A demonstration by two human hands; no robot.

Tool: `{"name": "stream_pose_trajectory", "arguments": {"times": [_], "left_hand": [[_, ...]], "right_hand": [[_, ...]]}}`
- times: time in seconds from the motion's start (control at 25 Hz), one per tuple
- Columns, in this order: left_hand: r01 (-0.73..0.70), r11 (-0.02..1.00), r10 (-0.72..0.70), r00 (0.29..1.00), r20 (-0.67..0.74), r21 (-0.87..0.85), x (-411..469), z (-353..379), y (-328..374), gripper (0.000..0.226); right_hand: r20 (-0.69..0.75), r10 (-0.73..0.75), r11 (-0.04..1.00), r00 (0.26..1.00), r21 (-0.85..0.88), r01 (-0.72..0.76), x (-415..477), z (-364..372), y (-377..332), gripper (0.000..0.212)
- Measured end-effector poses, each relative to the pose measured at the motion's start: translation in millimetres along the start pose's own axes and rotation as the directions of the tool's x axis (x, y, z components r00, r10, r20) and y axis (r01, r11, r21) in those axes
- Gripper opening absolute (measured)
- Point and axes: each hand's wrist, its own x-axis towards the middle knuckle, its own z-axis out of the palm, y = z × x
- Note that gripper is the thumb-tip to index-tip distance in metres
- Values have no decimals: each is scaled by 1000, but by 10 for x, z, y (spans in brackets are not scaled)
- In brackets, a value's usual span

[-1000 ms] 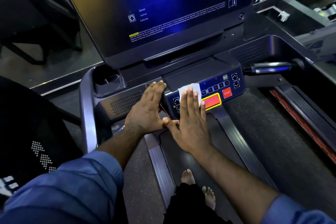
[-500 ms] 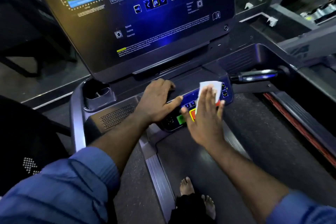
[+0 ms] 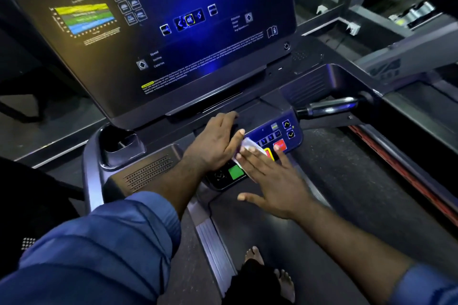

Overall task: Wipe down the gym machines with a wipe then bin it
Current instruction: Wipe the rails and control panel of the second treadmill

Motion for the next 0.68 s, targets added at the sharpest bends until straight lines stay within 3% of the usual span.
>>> {"name": "stream_pose_trajectory", "arguments": {"times": [0.12,0.16,0.36,0.56,0.68], "left_hand": [[0,998,-3,999,49,63,8,24,-15,71],[12,995,-19,998,67,102,11,27,-21,82],[-10,984,-10,994,113,176,43,45,7,121],[-20,973,-18,986,166,230,64,50,23,131],[1,974,-48,978,203,227,76,33,26,134]], "right_hand": [[-39,351,933,935,92,-347,266,-116,332,101],[-16,402,908,915,133,-397,313,-129,357,103],[75,232,970,970,58,-237,-301,150,304,106],[10,250,967,968,53,-250,157,-25,364,105],[16,230,971,973,58,-230,-5,45,348,104]]}}
